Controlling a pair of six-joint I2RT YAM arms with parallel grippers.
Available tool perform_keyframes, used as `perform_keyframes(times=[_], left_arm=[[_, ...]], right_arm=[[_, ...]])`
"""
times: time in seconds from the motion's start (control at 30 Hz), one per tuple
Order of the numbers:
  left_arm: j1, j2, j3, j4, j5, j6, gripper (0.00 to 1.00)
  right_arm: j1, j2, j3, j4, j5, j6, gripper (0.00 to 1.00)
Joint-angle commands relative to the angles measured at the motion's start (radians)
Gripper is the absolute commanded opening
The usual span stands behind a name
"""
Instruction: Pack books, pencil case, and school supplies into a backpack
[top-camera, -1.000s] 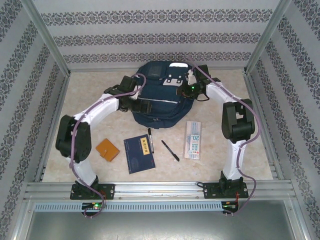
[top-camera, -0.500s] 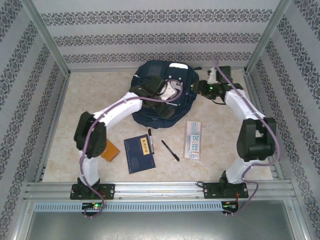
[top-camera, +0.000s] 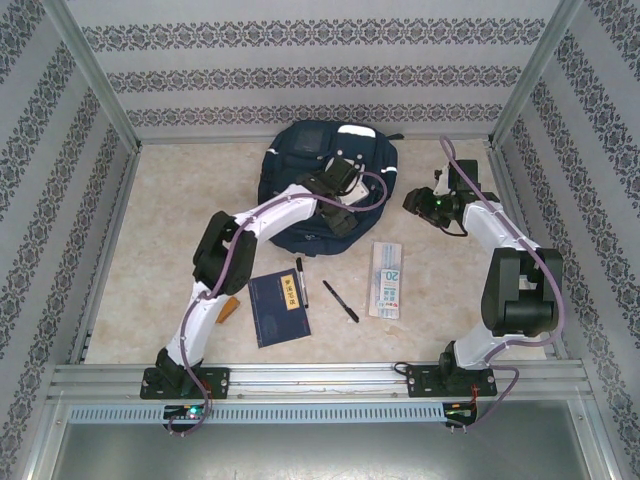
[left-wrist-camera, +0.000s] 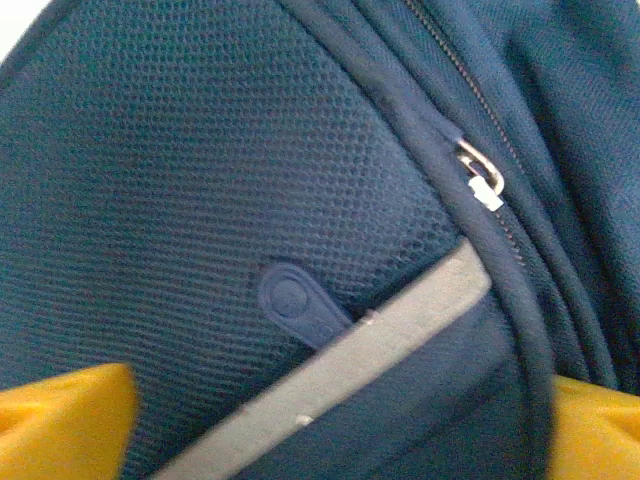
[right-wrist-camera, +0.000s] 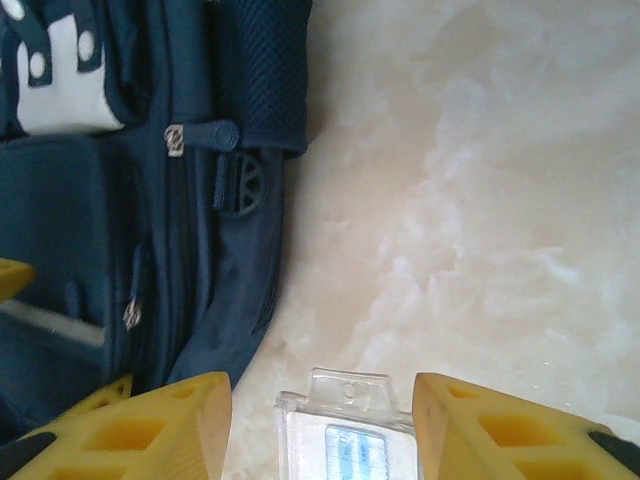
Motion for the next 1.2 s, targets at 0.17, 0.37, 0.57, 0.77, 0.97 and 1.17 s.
perform_keyframes(times=[0.17,0.37,0.57,0.77,0.97,1.17], left_arm=[[-0.013,0.028,0.108,-0.075,-0.103,0.083,0.21],[-0.011,-0.098,0.104,-0.063,-0.129,0.159,0.0],[-0.003,-0.185,0.136,-0.097,-0.121,0.211,0.0],[0.039,-0.205,0.232,-0.177,-0.048,0.13,0.0],[0.095,-0.22,0.297,-0.23,0.119,0.067,0.0],[0.116,-0.212,0.296,-0.255,0.208,0.054,0.0]], right_arm=[[-0.006,0.005,-0.018,0.044,-0.091,-0.16,0.49],[-0.006,0.124,0.105,-0.023,-0.239,-0.219,0.48],[0.024,0.203,0.167,-0.012,-0.322,-0.163,0.49],[0.051,0.191,0.119,0.039,-0.353,-0.218,0.5],[0.051,0.167,0.04,0.175,-0.414,-0.22,0.51],[0.079,0.103,-0.024,0.319,-0.431,-0.087,0.49]])
